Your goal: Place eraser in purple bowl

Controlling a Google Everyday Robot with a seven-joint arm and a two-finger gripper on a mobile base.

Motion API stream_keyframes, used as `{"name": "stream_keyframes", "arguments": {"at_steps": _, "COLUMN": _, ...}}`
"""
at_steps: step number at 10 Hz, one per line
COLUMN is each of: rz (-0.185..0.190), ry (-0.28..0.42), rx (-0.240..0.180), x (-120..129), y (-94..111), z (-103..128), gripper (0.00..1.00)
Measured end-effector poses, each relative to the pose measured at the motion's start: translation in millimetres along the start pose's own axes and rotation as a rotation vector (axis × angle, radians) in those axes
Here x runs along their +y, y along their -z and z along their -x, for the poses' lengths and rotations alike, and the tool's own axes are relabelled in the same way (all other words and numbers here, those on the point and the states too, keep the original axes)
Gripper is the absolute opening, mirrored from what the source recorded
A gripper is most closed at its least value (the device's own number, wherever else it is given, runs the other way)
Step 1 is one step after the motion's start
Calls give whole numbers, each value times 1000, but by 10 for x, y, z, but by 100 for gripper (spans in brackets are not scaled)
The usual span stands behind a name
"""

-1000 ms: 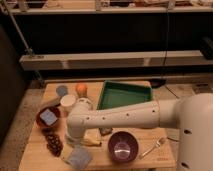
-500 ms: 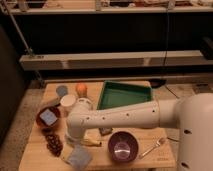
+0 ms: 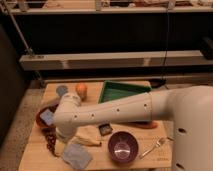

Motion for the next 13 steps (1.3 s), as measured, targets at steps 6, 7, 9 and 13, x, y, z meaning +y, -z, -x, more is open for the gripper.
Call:
{"name": "stream_keyframes", "arguments": {"at_steps": 6, "rz": 182, "ry": -73, "rx": 3, "x": 120, "y": 1152, "z": -1589, "gripper": 80}}
{"name": "stream_keyframes", "arguments": {"at_steps": 7, "rz": 194, "ry": -76, "rx": 22, "x": 182, "y": 1255, "z": -1912, "gripper": 80}}
{"name": "stream_keyframes", "arguments": {"at_steps": 9, "rz": 213, "ry": -87, "rx": 40, "x": 278, "y": 1397, "z": -2291, "gripper": 80}}
{"name": "stream_keyframes", "arguments": {"at_steps": 13, "rz": 219, "ry": -95, "rx": 45, "x": 322, "y": 1441, "z": -2391, "gripper": 80}}
